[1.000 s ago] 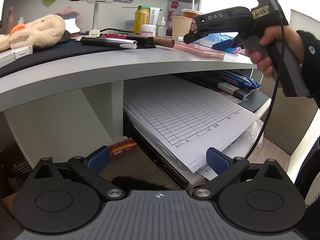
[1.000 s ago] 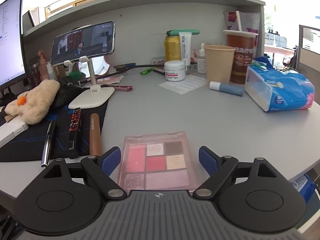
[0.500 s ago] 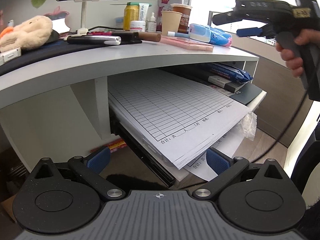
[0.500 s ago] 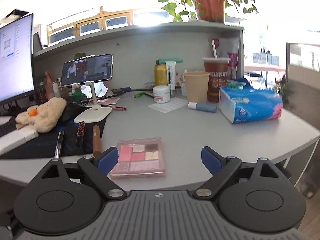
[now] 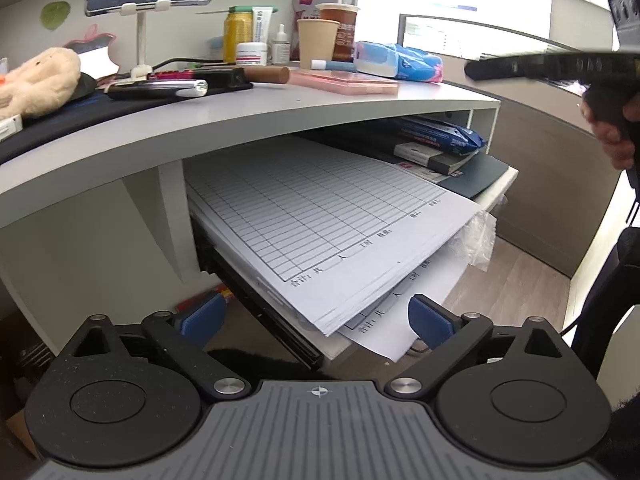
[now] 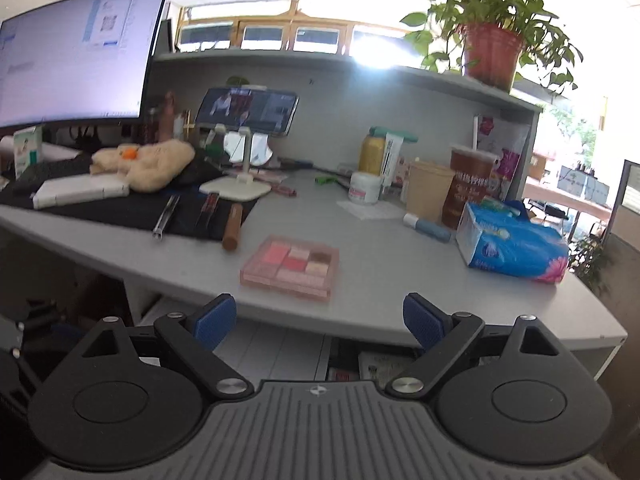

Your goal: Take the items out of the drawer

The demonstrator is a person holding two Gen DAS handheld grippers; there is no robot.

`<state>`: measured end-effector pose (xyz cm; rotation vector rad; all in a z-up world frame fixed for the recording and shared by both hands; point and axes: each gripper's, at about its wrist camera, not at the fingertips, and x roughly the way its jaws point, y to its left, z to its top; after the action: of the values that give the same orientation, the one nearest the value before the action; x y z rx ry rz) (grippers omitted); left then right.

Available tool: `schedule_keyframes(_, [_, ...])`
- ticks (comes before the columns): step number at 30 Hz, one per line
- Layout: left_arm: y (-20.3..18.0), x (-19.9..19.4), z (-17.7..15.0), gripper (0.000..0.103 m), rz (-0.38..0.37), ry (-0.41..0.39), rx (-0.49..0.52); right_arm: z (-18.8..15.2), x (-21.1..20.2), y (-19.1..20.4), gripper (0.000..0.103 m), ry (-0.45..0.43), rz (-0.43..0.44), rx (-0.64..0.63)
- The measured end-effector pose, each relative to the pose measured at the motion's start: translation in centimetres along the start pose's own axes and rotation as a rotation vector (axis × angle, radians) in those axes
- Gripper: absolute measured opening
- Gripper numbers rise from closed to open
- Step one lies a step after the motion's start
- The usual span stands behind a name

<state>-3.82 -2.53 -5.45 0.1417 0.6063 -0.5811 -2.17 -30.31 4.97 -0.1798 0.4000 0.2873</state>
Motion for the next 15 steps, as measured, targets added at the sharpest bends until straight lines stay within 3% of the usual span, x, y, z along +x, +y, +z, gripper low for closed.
schedule_keyframes(10, [-0.5,0.4,-0.1,0.080,-0.026,0.022,0.017,-4.7,1.1,-3.8,0.088,0.194,-0.067,0.075])
schedule_keyframes(15, [-0.5,0.5,-0.1,0.079,-0.020,0.026,0.017,-6.3,1.2,-5.9,0.082,0.283,-0.104,0.121])
